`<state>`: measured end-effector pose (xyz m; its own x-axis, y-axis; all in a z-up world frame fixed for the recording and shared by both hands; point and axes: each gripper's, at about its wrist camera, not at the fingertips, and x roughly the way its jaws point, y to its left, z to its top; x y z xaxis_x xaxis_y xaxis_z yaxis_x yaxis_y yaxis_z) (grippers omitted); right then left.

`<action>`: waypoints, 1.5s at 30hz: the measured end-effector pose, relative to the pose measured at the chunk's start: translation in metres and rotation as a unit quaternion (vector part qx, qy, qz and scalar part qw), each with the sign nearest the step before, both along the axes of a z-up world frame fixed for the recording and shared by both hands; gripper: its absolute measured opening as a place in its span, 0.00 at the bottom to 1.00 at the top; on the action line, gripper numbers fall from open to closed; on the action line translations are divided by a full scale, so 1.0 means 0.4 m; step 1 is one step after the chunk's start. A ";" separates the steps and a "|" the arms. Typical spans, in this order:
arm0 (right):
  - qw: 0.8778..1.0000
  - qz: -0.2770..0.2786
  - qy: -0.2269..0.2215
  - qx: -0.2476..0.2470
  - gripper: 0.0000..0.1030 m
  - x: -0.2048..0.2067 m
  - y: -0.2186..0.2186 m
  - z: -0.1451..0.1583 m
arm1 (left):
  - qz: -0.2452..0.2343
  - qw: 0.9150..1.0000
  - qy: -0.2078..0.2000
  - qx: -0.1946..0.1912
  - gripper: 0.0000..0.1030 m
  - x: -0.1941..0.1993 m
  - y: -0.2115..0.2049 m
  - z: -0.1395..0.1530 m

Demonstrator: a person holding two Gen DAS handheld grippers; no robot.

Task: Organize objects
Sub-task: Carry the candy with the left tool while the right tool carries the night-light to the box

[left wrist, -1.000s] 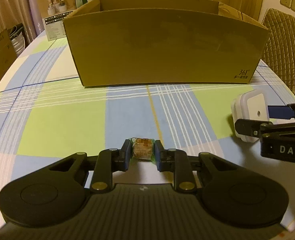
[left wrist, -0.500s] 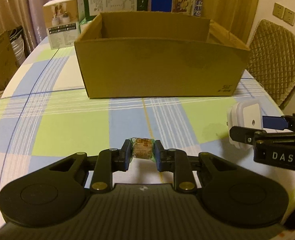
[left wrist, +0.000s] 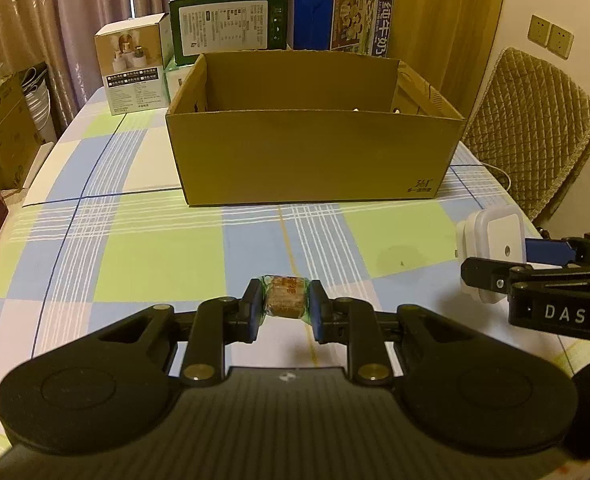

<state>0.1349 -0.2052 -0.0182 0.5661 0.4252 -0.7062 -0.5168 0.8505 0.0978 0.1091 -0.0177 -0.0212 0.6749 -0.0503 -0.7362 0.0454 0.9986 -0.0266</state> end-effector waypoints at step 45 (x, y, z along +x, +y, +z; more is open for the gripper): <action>0.997 0.056 0.033 -0.033 0.60 0.480 0.160 0.403 | -0.049 0.997 0.061 0.029 0.19 0.536 0.053 0.382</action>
<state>0.3267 -0.1411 0.1430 0.4690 0.4338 -0.7693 -0.6025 0.7941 0.0804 0.3236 0.0033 0.1317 0.5738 -0.0654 -0.8164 0.1420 0.9896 0.0206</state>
